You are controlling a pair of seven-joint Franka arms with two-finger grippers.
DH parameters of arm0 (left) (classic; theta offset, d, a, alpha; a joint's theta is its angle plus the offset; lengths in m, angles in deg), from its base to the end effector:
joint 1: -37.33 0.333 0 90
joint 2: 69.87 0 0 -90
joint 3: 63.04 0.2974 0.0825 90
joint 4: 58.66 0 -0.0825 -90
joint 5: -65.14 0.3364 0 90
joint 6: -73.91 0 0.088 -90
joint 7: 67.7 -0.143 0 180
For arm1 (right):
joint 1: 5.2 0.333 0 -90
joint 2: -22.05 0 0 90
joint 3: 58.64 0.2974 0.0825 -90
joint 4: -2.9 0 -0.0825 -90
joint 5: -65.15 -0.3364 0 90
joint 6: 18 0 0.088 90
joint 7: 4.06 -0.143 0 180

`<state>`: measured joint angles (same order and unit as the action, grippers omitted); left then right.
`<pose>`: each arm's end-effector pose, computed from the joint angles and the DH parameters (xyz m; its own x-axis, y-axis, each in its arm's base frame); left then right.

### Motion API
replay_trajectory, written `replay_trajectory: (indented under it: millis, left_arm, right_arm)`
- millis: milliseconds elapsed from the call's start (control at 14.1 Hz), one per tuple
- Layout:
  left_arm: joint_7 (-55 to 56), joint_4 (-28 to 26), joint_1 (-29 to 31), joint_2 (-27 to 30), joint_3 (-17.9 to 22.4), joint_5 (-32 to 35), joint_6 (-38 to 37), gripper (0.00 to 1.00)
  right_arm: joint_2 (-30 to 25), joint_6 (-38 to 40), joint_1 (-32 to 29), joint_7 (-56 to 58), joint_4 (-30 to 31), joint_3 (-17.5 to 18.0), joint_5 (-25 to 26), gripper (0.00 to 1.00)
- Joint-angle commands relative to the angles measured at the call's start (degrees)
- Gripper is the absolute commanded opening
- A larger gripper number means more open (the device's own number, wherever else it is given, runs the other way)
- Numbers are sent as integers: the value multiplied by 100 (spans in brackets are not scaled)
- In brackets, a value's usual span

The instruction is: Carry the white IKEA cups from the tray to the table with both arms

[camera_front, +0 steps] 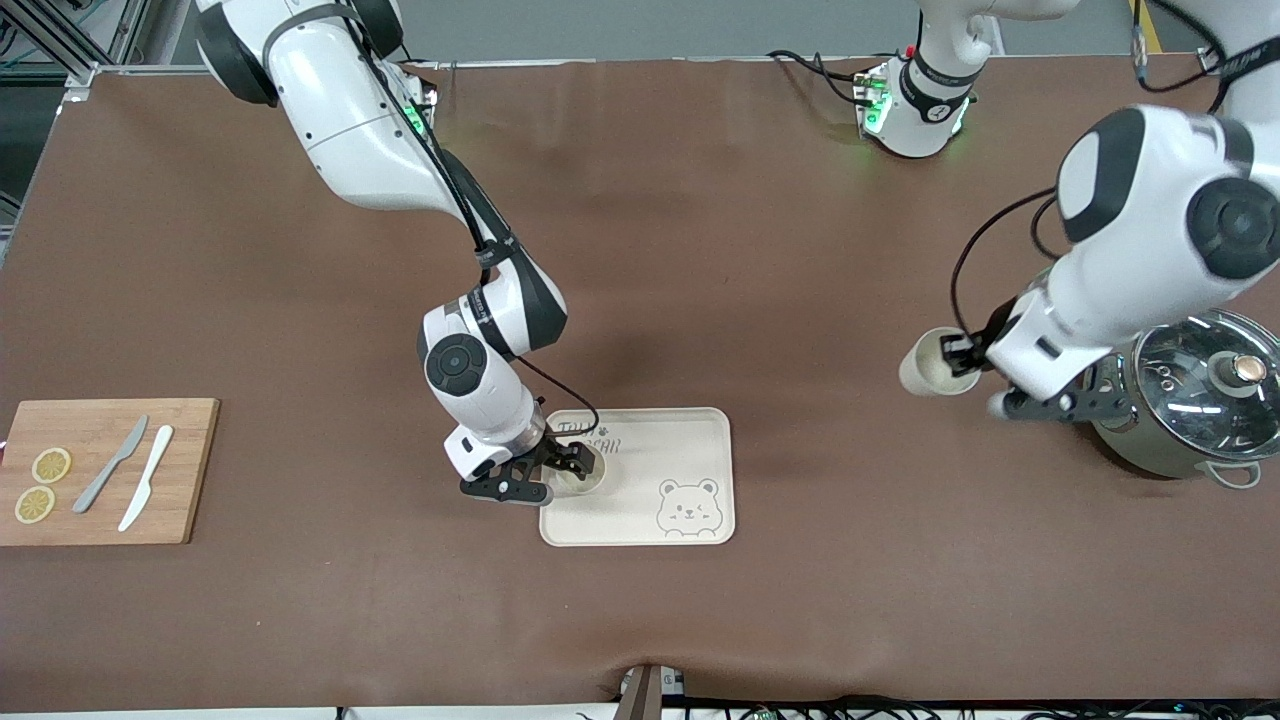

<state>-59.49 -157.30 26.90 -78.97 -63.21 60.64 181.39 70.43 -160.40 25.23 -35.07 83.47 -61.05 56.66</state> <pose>0.5503 -0.1117 0.4466 0.9997 -0.0185 -0.0161 -0.0173 -0.9971 0.0737 0.6224 0.3409 0.2034 0.9761 -0.1536 0.1539 -0.1233 -0.9740 -0.1902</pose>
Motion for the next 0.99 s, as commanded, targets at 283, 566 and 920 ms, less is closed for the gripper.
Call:
replay_trajectory:
  millis: [283,566,920]
  left_arm:
    - [-1199,-3387,612,1665,-89,37,2211,0]
    - [-1181,-4531,550,1622,-124,-120,3778,0]
    - [-1199,-4603,524,938,-212,-833,3929,0]
  right_arm:
    - [93,-16,52,-107,-129,-32,225,84]
    - [93,-16,43,-80,-129,-32,234,51]
    - [93,-16,69,-98,-129,-32,234,0]
